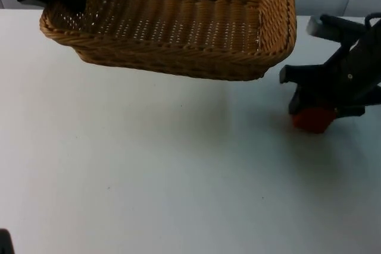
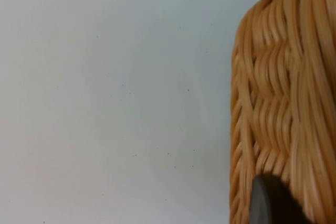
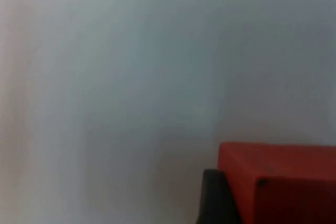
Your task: Pick up the basket with the left hand and place the cube into the basket with the right hand.
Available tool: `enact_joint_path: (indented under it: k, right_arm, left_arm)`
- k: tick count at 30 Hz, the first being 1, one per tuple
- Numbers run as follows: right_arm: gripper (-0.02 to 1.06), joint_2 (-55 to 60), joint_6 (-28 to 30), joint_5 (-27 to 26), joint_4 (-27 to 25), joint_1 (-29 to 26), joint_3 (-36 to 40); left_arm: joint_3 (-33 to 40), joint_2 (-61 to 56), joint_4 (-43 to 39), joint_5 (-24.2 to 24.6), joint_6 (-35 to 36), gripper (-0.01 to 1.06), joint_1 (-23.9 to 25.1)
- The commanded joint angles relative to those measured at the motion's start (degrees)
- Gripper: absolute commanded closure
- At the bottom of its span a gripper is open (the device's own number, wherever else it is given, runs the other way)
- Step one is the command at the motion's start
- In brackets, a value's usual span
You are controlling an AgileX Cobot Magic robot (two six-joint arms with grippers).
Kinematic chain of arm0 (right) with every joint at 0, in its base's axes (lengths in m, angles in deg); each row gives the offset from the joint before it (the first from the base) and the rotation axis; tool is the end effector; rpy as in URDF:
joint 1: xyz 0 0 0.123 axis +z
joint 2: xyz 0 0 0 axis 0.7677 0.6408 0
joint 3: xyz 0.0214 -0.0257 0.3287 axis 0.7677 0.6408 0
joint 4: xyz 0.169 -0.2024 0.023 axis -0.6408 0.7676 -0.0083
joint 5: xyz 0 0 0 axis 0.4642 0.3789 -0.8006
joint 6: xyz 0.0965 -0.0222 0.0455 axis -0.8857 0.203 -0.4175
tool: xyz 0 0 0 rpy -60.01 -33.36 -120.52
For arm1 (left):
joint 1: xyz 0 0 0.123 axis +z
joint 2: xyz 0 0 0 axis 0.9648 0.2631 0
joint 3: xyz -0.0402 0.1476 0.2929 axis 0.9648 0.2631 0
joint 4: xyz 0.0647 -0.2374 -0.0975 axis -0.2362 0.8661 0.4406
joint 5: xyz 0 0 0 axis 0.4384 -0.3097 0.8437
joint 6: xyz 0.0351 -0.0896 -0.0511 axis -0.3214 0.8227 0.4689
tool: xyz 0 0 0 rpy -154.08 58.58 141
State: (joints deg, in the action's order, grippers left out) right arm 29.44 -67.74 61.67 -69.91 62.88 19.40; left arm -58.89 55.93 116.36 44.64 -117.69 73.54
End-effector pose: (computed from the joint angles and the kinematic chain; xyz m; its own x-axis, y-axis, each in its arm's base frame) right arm 0.4131 0.1034 0.1103 -0.9259 0.1094 -0.3616 0.0353 0.9780 0.2057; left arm 0.4473 -0.0701 0.2485 -0.9067 -0.0362 -0.4201 0.2105 0.8245 -0.5253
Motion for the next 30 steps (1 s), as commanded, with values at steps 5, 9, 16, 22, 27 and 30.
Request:
enact_joint_path:
  k: [5, 9, 16, 22, 27, 30]
  right_arm:
    - [1.03, -7.36, -5.35, 4.47, 8.9, -3.61, -8.59]
    - [1.03, -10.42, -5.35, 8.28, 10.54, -3.02, -15.44]
    - [1.03, -13.29, -1.77, 16.33, 10.53, 0.53, -27.18]
    - [1.03, -13.29, 1.38, 20.94, 10.51, 9.82, -30.42]
    - [1.03, -13.07, 0.77, 22.62, 10.51, 16.53, -30.42]
    - [1.01, -12.99, -0.77, 21.65, 11.07, 18.56, -30.42]
  left_arm:
    - [-0.4, -0.56, 1.62, 0.75, 0.01, 1.05, 0.04]
    - [-0.4, -0.56, 1.62, 0.75, 0.01, 1.05, 0.04]
    - [-0.4, -0.56, 1.62, 0.64, 0.01, 1.05, 0.04]
    - [-0.4, -0.56, 1.84, 0.36, 0.01, 1.05, 0.04]
    - [-0.4, -0.56, 1.84, 0.36, 0.01, 1.05, 0.04]
    - [-0.4, -0.56, 1.84, 0.36, 0.01, 1.05, 0.04]
